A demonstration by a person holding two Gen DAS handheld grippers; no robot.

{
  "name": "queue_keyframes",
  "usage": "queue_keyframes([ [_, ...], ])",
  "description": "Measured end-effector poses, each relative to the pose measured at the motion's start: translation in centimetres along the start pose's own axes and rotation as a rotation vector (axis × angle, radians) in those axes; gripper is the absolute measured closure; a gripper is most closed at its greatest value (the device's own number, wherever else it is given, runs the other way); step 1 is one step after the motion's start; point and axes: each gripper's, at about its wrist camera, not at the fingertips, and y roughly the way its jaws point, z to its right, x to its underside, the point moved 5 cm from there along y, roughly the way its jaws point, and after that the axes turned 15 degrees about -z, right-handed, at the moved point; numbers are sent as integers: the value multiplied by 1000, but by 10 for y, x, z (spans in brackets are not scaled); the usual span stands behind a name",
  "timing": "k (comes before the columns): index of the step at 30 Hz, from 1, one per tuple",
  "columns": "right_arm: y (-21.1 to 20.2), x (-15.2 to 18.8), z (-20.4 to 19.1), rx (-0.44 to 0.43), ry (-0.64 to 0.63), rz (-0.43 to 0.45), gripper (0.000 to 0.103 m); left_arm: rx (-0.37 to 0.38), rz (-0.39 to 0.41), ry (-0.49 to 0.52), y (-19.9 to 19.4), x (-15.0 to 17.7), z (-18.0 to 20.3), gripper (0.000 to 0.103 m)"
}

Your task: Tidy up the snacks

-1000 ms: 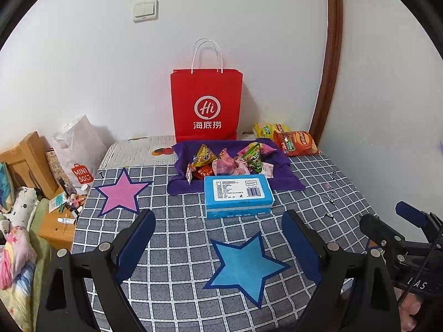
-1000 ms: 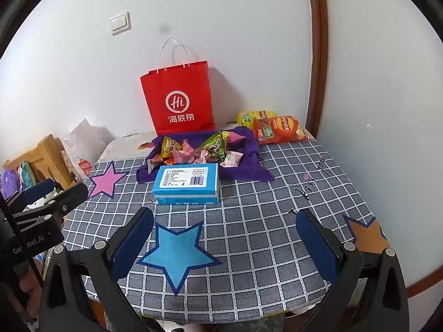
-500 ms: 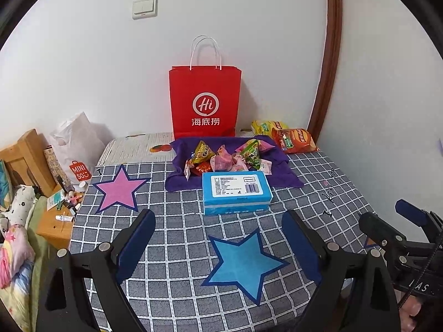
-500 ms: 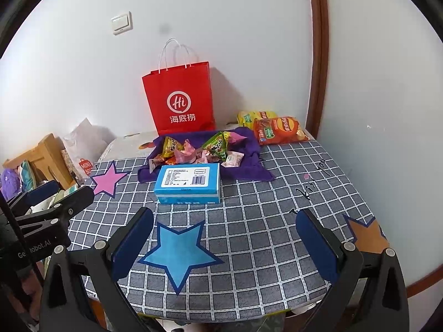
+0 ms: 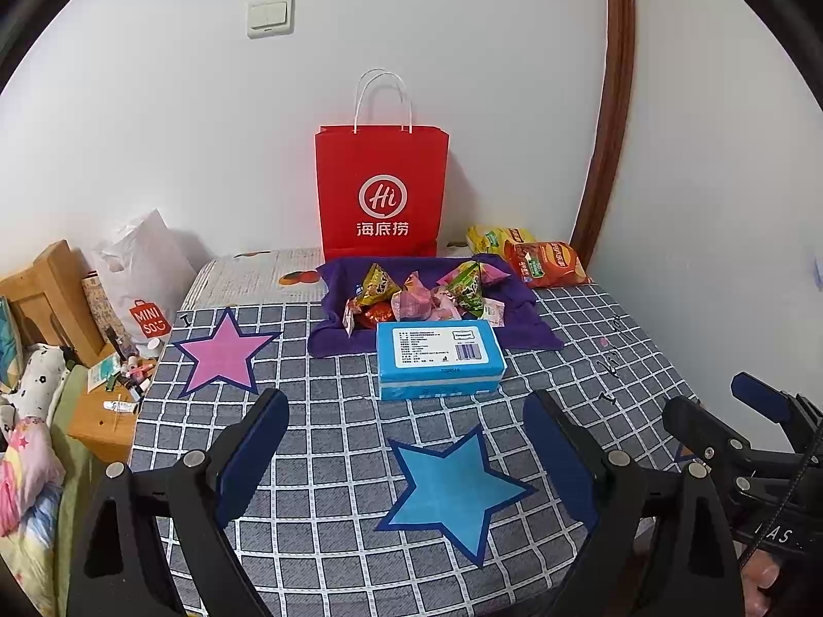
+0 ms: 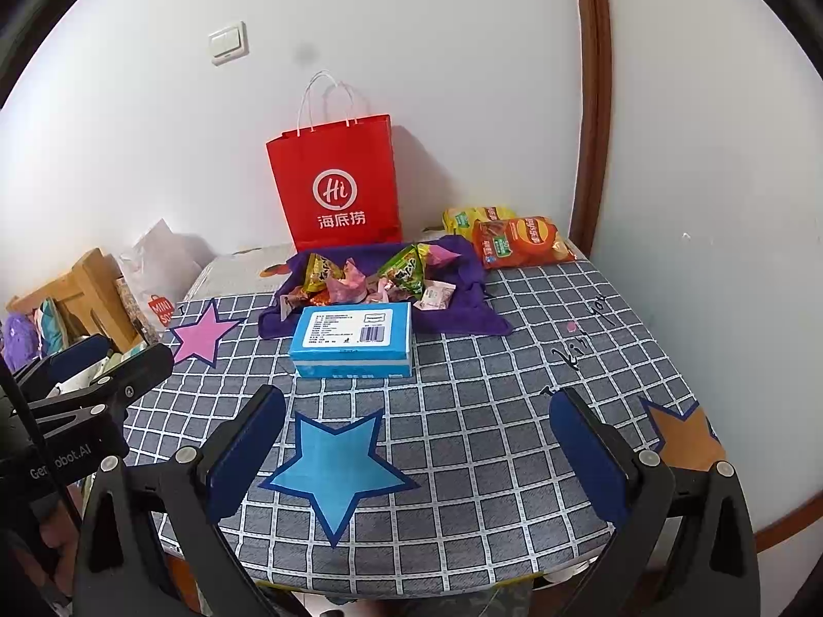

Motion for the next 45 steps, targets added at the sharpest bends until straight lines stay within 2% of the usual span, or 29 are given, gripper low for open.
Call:
queue_keyframes([
  [45, -4, 4, -10, -4, -8, 5, 2, -7, 7, -15, -3, 3, 1, 10],
])
